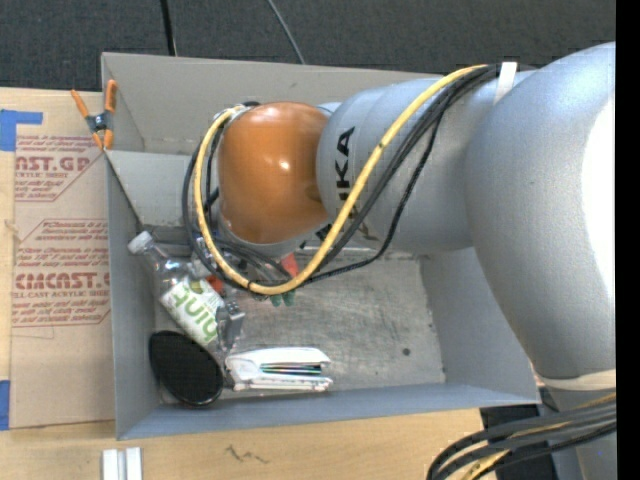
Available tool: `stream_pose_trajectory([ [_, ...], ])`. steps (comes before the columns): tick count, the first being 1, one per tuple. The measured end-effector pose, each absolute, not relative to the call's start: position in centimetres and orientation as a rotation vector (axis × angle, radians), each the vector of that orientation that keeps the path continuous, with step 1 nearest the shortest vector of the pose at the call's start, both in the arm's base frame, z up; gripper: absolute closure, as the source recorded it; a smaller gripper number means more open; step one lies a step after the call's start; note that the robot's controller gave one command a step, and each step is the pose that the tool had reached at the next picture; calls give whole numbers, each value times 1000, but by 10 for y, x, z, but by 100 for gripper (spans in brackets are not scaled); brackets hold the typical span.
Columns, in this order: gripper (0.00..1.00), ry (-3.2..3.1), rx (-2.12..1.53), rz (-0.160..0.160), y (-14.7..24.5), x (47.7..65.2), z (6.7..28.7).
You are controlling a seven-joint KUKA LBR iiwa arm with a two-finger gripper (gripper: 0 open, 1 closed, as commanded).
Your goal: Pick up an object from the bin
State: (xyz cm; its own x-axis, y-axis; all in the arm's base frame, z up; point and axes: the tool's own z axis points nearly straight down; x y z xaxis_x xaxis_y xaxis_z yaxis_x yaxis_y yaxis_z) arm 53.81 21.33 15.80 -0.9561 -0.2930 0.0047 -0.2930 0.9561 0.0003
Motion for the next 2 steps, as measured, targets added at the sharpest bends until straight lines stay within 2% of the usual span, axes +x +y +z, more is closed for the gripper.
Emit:
stream_pose_trajectory([
  [1, 0, -3107, 463, -1, 213, 539, 160],
  [2, 100, -2969, 1044, 1, 211, 569, 125],
])
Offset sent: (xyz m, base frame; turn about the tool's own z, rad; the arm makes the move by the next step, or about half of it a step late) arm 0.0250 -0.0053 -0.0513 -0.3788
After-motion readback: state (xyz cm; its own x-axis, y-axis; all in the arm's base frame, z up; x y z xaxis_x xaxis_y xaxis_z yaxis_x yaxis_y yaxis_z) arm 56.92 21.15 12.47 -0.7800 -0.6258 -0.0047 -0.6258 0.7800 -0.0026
